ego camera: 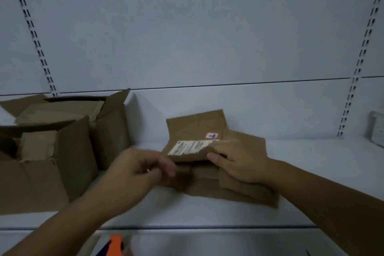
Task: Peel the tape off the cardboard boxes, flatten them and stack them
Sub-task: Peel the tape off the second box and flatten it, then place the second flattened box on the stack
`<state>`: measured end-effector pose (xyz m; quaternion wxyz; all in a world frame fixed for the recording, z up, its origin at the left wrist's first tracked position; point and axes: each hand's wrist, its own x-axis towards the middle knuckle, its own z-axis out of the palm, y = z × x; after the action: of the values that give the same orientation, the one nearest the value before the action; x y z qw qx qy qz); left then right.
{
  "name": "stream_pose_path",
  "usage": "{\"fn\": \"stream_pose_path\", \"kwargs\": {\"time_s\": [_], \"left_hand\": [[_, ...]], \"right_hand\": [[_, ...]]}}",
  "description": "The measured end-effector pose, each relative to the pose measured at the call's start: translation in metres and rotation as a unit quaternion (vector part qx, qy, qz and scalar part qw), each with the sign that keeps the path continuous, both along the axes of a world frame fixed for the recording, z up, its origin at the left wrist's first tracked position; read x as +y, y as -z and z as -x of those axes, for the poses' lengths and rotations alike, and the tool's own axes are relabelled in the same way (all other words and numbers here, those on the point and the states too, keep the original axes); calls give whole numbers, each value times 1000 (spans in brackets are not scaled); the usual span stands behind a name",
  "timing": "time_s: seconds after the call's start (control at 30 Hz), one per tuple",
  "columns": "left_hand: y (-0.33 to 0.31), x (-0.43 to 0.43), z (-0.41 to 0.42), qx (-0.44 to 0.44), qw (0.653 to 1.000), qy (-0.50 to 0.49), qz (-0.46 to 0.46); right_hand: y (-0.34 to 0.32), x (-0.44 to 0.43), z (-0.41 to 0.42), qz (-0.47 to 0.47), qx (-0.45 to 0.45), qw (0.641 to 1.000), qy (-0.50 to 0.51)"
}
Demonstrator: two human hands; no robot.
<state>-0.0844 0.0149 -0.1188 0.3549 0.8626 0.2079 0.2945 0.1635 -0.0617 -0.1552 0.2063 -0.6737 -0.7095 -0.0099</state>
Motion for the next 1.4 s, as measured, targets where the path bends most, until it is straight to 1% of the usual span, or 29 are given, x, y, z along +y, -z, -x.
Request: {"fn": "stream_pose_path", "kwargs": {"time_s": [0.03, 0.07, 0.1, 0.13, 0.17, 0.27, 0.33, 0.4, 0.47, 0.5, 0.53, 0.57, 0.6, 0.63, 0.67, 0.73, 0.77, 0.8, 0.83, 0.9, 0.93, 0.97, 1.0, 1.03, 1.1, 1.13, 1.2, 1.3, 1.4], "left_hand": [[-7, 6, -3, -39, 999, -25, 0], [-12, 12, -7, -51, 997, -52, -3], [-13, 20, -14, -32, 997, -74, -9], [-13, 28, -22, 7, 996, -89, -11], [-7, 38, -30, 57, 994, -96, -17], [22, 65, -54, 226, 968, -95, -52], [44, 78, -70, 302, 946, -82, -81], [59, 82, -87, 343, 930, -91, -91], [69, 79, -100, 371, 917, -102, -101], [72, 78, -105, 377, 914, -105, -106], [73, 76, -108, 380, 912, -107, -111], [74, 76, -110, 380, 911, -107, -116], [73, 78, -111, 379, 911, -111, -118], [72, 80, -112, 377, 912, -114, -117], [73, 81, -112, 375, 913, -117, -114], [76, 75, -111, 354, 920, -122, -115], [77, 72, -110, 333, 928, -121, -113], [77, 70, -107, 302, 940, -120, -106], [76, 70, -104, 261, 954, -116, -86], [70, 71, -98, 152, 983, -100, -18], [66, 72, -95, 83, 992, -92, 32], [62, 72, -92, 14, 991, -90, 98], [55, 73, -90, -40, 979, -95, 174], [48, 73, -90, -68, 959, -98, 257], [32, 72, -95, -70, 906, -55, 414], [23, 69, -101, -52, 882, -12, 468], [7, 54, -118, -34, 873, 20, 486], [-14, 27, -156, -51, 885, 37, 462], [-31, -28, -202, -34, 893, 87, 441]], "right_hand": [[5, 2, 4, 59, 1, 998, -23], [12, 2, 8, 114, -17, 993, -39], [19, 3, 9, 154, -50, 986, -44], [25, 3, 8, 173, -80, 981, -44], [28, 1, 6, 177, -89, 979, -45], [31, -6, 1, 164, -70, 982, -58], [29, -14, 0, 147, -44, 987, -49], [27, -23, -2, 88, -18, 996, 7], [31, -28, -14, 4, -16, 995, 100], [33, -29, -21, 3, 10, 985, 173], [35, -29, -29, 41, 55, 963, 261], [35, -29, -36, 94, 104, 930, 340], [35, -26, -43, 129, 141, 902, 388], [34, -24, -47, 145, 164, 887, 406], [30, -24, -47, 146, 185, 884, 404], [25, -23, -43, 86, 232, 896, 370], [22, -23, -40, 42, 252, 896, 363], [19, -23, -38, 6, 275, 887, 371], [15, -24, -37, -27, 313, 869, 383], [6, -25, -41, -67, 455, 793, 400], [-1, -29, -40, -66, 519, 758, 390], [-9, -34, -38, -55, 559, 735, 380], [-16, -40, -38, -42, 574, 729, 370], [-23, -47, -39, -42, 581, 731, 355], [-38, -65, -45, -73, 575, 744, 333], [-48, -76, -49, -89, 562, 754, 328], [-67, -101, -57, -112, 549, 763, 322], [-90, -148, -73, -151, 533, 759, 341], [-104, -219, -95, -180, 512, 757, 363]]}}
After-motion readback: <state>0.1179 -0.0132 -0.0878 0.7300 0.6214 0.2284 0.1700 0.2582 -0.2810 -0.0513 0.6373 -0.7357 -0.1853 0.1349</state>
